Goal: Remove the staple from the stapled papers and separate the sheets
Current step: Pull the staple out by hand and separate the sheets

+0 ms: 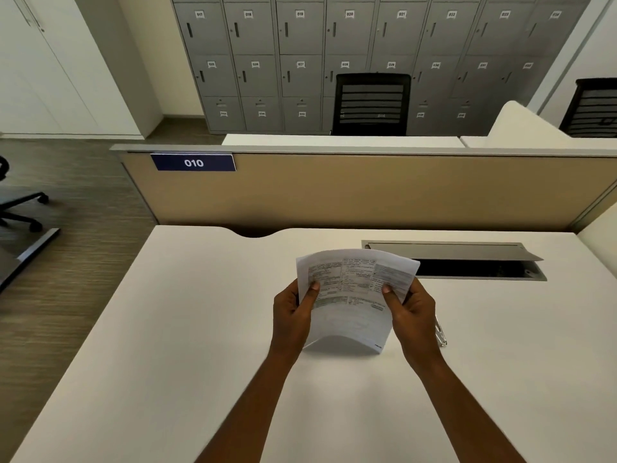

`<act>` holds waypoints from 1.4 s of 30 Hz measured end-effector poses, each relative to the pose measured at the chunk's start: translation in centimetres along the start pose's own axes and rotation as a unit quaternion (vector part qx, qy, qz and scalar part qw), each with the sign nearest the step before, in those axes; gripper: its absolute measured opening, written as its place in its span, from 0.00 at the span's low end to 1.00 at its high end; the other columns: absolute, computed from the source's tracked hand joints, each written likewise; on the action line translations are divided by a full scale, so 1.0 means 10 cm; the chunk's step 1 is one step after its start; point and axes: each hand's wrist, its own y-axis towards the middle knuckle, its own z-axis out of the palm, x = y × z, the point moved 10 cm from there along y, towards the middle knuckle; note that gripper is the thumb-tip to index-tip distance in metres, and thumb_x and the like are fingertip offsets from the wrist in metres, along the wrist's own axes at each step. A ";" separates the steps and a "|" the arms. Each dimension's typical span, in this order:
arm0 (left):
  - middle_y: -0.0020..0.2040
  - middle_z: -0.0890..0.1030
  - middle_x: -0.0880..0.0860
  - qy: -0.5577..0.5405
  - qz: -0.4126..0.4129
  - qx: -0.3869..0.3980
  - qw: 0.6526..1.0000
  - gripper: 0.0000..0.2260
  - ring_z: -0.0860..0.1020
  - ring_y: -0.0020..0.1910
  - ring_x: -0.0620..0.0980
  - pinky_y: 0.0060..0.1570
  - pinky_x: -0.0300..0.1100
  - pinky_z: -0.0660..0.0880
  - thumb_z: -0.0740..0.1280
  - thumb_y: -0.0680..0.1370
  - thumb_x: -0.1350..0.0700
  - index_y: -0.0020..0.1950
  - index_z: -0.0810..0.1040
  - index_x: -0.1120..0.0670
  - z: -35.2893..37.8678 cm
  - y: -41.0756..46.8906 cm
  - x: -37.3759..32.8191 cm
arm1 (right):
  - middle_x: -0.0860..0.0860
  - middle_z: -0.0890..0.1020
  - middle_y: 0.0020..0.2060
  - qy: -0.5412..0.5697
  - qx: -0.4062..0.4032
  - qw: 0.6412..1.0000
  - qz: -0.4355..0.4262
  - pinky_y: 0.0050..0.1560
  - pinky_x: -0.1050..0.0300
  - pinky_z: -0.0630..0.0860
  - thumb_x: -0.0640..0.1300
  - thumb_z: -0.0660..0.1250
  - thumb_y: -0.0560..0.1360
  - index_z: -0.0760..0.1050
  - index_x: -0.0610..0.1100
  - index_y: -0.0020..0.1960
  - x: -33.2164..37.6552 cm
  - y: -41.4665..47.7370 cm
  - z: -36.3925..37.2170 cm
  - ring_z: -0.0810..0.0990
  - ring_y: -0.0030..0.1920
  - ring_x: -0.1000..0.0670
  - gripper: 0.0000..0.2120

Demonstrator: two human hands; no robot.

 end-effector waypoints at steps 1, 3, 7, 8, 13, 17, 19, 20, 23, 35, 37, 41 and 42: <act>0.52 0.87 0.52 0.000 -0.002 0.001 1.000 0.08 0.84 0.53 0.54 0.55 0.51 0.83 0.66 0.83 0.58 0.59 0.83 0.51 0.00 0.00 0.01 | 0.50 0.85 0.55 -0.006 -0.002 1.000 0.005 0.53 0.56 0.82 0.35 0.66 0.80 0.79 0.47 0.62 -0.03 -0.01 0.00 0.83 0.57 0.50 0.14; 0.52 0.87 0.52 0.002 -0.004 0.004 1.000 0.09 0.84 0.54 0.54 0.55 0.51 0.83 0.65 0.83 0.58 0.59 0.83 0.52 0.01 0.01 0.02 | 0.51 0.85 0.54 -0.016 -0.006 1.000 0.010 0.55 0.55 0.82 0.36 0.67 0.79 0.79 0.49 0.61 -0.08 0.00 0.01 0.83 0.57 0.52 0.13; 0.52 0.87 0.52 0.002 -0.008 0.008 1.000 0.09 0.84 0.53 0.54 0.53 0.48 0.83 0.65 0.83 0.58 0.58 0.84 0.52 0.01 0.04 0.00 | 0.53 0.85 0.53 -0.039 -0.006 0.999 0.011 0.56 0.55 0.82 0.36 0.68 0.79 0.79 0.48 0.60 -0.12 0.01 0.02 0.84 0.55 0.54 0.13; 0.52 0.87 0.51 0.002 -0.006 0.009 1.000 0.09 0.84 0.52 0.54 0.52 0.48 0.83 0.65 0.83 0.58 0.58 0.84 0.52 0.01 0.04 -0.03 | 0.53 0.86 0.53 -0.042 -0.009 0.999 0.010 0.55 0.55 0.82 0.36 0.68 0.79 0.79 0.49 0.59 -0.10 0.02 0.01 0.84 0.55 0.54 0.12; 0.53 0.87 0.51 -0.007 -0.014 0.018 1.000 0.09 0.85 0.52 0.53 0.51 0.47 0.83 0.65 0.83 0.59 0.59 0.83 0.51 0.02 0.07 -0.04 | 0.53 0.85 0.54 -0.066 0.007 0.998 0.003 0.55 0.57 0.82 0.37 0.68 0.79 0.78 0.50 0.60 -0.08 0.07 0.02 0.83 0.57 0.53 0.13; 0.53 0.87 0.51 -0.015 -0.028 0.012 0.999 0.10 0.84 0.55 0.54 0.54 0.50 0.83 0.65 0.83 0.60 0.59 0.83 0.50 0.03 0.05 0.03 | 0.51 0.85 0.55 -0.072 0.014 0.997 0.027 0.59 0.48 0.82 0.37 0.69 0.78 0.78 0.46 0.63 -0.27 0.03 0.03 0.83 0.59 0.50 0.14; 0.54 0.87 0.50 -0.012 -0.028 0.012 0.999 0.10 0.84 0.55 0.53 0.54 0.50 0.83 0.64 0.83 0.60 0.59 0.83 0.49 0.03 0.06 0.05 | 0.51 0.85 0.56 -0.076 0.013 0.996 0.034 0.60 0.45 0.81 0.38 0.70 0.78 0.78 0.45 0.64 -0.33 0.02 0.02 0.82 0.59 0.49 0.15; 0.54 0.87 0.50 -0.006 -0.028 0.014 0.999 0.10 0.84 0.55 0.53 0.54 0.50 0.83 0.64 0.83 0.59 0.59 0.82 0.49 0.04 0.06 0.05 | 0.51 0.85 0.56 -0.077 0.013 0.996 0.037 0.60 0.44 0.81 0.38 0.70 0.78 0.78 0.45 0.64 -0.34 0.02 0.03 0.82 0.59 0.49 0.15; 0.54 0.86 0.49 0.013 -0.018 0.021 1.000 0.10 0.84 0.55 0.53 0.54 0.50 0.83 0.64 0.84 0.58 0.60 0.82 0.48 0.05 0.08 0.00 | 0.50 0.84 0.56 -0.086 0.013 0.996 0.034 0.60 0.44 0.81 0.38 0.70 0.78 0.78 0.45 0.64 -0.31 0.03 0.03 0.82 0.59 0.49 0.15; 0.53 0.87 0.55 0.006 0.042 0.036 0.998 0.11 0.85 0.52 0.54 0.49 0.49 0.84 0.62 0.85 0.56 0.61 0.82 0.55 -0.16 0.33 -0.76 | 0.51 0.85 0.57 -0.105 0.085 0.990 0.038 0.54 0.49 0.83 0.37 0.70 0.78 0.78 0.45 0.65 0.05 0.10 -0.03 0.84 0.57 0.48 0.16; 0.54 0.87 0.54 -0.024 0.030 0.037 0.999 0.10 0.85 0.52 0.52 0.49 0.49 0.84 0.62 0.85 0.55 0.61 0.83 0.51 -0.14 0.34 -0.79 | 0.51 0.86 0.56 -0.080 0.097 0.990 0.065 0.51 0.51 0.84 0.37 0.70 0.78 0.78 0.46 0.64 0.05 0.07 0.00 0.86 0.55 0.48 0.15; 0.55 0.87 0.53 -0.095 -0.017 0.060 0.994 0.11 0.85 0.53 0.51 0.51 0.46 0.84 0.61 0.85 0.56 0.59 0.83 0.49 -0.05 0.32 -0.76 | 0.50 0.86 0.56 -0.061 0.125 0.985 0.099 0.54 0.48 0.83 0.36 0.70 0.77 0.79 0.46 0.63 0.06 0.03 0.06 0.86 0.54 0.48 0.15; 0.56 0.87 0.53 -0.109 -0.030 0.069 0.991 0.12 0.85 0.55 0.51 0.52 0.45 0.84 0.60 0.85 0.57 0.60 0.82 0.49 -0.03 0.32 -0.74 | 0.50 0.86 0.56 -0.060 0.133 0.984 0.106 0.55 0.47 0.83 0.36 0.70 0.77 0.78 0.45 0.64 0.06 0.02 0.07 0.86 0.55 0.48 0.16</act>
